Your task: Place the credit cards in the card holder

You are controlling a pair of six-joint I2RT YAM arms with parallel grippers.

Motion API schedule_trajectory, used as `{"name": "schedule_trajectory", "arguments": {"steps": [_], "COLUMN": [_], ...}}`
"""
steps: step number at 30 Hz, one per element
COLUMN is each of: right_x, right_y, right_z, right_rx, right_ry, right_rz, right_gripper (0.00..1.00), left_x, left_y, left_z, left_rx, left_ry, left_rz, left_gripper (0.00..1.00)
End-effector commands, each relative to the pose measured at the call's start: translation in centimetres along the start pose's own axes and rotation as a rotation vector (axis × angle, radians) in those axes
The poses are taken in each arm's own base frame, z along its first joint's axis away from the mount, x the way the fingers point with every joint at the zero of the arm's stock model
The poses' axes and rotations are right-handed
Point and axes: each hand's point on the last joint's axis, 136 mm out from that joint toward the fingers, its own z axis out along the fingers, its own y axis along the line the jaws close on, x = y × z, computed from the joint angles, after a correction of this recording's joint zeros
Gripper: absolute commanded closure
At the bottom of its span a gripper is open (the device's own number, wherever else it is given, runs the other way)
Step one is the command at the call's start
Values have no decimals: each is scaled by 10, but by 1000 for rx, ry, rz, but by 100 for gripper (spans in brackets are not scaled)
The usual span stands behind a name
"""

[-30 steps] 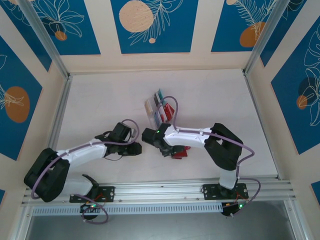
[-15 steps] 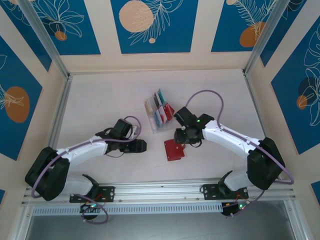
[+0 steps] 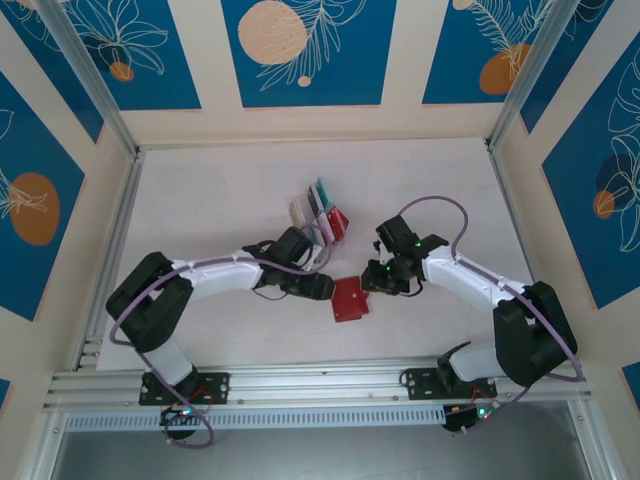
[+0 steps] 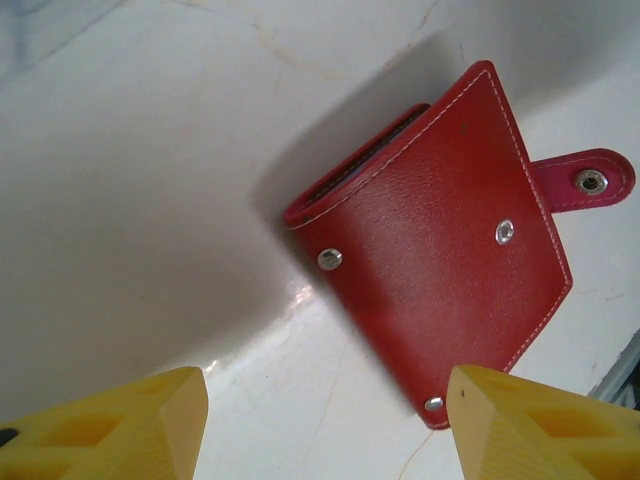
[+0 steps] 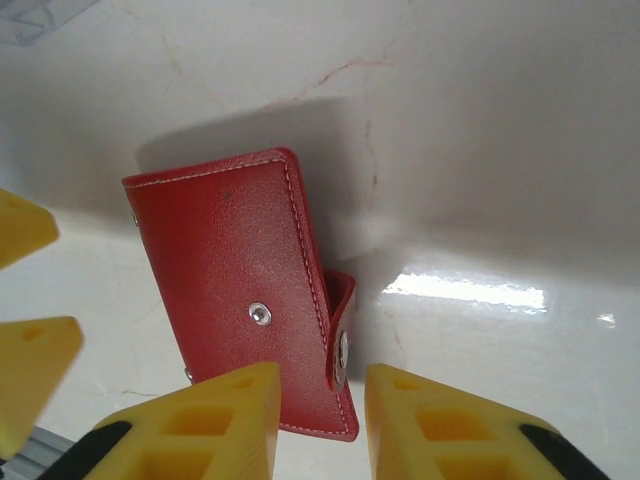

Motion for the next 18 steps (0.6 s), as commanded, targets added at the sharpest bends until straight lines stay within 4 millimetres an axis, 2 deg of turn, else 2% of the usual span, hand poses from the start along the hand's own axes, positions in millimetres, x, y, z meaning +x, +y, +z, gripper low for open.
{"name": "schedule_trajectory", "arguments": {"steps": [1,11,18], "right_x": [4,2,3], "right_y": [-2,-4,-5], "right_z": [6,13,14], "right_rx": [-16,-24,-22], "right_ry": [30,48,55], "right_rz": [1,6,12], "right_gripper": [74,76,84], "left_x": [0,4,5], "left_y": [-5,-5,-5], "left_z": [7,20,26], "left_rx": [-21,-21,-20], "left_ry": [23,51,61], "left_rz": [53,51,46], "left_gripper": [36,37,38]}}
